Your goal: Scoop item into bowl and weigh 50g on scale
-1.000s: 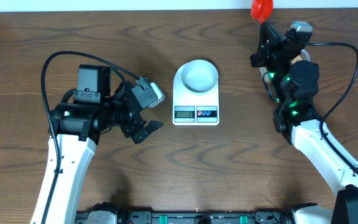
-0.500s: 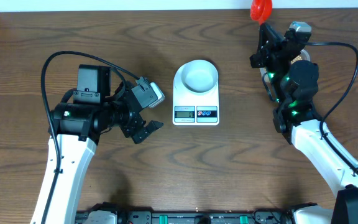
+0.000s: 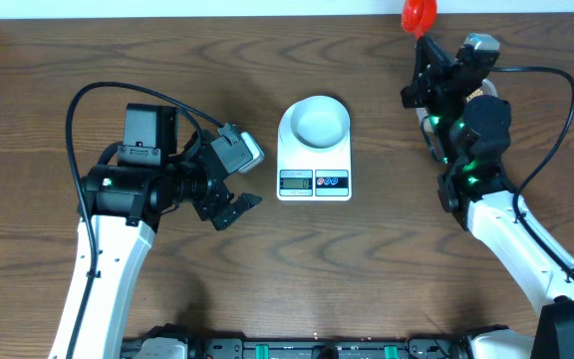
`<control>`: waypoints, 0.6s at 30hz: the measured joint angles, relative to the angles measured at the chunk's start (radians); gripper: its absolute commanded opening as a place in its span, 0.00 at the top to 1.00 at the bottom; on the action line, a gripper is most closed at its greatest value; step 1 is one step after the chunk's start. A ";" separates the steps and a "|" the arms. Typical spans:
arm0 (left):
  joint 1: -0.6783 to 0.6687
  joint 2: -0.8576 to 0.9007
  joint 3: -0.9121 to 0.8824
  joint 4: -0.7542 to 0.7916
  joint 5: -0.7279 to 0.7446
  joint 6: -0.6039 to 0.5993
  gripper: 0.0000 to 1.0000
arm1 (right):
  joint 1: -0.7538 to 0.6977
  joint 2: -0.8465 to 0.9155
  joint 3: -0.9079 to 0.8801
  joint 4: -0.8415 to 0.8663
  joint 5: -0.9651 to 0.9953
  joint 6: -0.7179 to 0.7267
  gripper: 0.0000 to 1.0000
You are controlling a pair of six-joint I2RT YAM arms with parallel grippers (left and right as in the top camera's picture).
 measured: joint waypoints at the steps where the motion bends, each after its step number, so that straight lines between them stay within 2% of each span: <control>1: 0.000 0.000 0.000 0.000 0.000 0.000 0.02 | 0.000 0.000 0.000 -0.001 0.000 0.000 0.99; 18: 0.000 0.000 0.000 0.011 0.000 0.000 0.02 | 0.000 0.000 0.000 -0.013 0.000 0.000 0.99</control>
